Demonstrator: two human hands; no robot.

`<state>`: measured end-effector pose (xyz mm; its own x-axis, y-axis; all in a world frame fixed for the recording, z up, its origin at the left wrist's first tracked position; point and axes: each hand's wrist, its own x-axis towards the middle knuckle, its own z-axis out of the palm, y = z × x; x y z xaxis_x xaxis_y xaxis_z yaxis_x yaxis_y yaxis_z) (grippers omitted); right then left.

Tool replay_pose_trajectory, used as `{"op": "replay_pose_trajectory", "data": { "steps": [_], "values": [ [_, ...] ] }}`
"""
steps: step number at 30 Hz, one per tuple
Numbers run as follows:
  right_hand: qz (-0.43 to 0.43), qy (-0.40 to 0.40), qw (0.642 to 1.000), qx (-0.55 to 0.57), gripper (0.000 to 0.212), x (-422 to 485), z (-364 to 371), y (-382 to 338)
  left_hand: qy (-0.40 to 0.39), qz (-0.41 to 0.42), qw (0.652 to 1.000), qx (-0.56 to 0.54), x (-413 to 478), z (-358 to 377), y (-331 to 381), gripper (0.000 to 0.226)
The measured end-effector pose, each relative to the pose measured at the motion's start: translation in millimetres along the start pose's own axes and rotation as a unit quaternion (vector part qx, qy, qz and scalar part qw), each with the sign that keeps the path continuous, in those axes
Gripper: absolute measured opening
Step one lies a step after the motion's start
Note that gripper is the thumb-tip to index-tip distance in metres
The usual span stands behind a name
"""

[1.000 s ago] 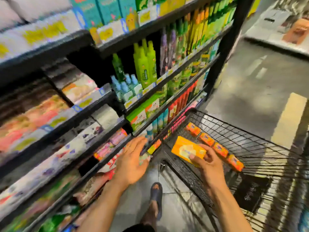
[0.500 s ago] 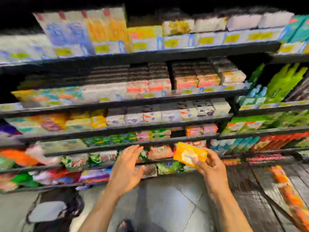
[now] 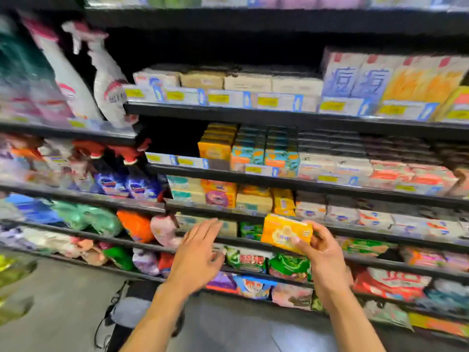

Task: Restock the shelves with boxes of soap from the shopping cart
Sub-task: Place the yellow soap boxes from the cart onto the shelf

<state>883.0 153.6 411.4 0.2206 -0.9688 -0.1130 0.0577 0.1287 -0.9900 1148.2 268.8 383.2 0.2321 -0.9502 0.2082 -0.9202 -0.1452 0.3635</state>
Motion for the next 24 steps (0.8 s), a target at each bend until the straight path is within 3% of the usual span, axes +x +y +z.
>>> {"op": "replay_pose_trajectory", "data": {
  "steps": [9, 18, 24],
  "values": [
    [-0.043, -0.031, 0.994, -0.091, 0.039, 29, 160, -44, 0.012, 0.090, 0.995, 0.051, 72, -77, -131, 0.062],
    [-0.130, -0.020, 0.978, -0.160, 0.042, 93, 222, -86, 0.030, 0.139, 0.986, 0.092, 134, -84, -162, 0.069],
    [-0.208, -0.016, 0.941, -0.265, 0.045, 144, 235, -96, 0.063, 0.162, 0.978, 0.120, 163, -81, -171, 0.074]
  ]
}}
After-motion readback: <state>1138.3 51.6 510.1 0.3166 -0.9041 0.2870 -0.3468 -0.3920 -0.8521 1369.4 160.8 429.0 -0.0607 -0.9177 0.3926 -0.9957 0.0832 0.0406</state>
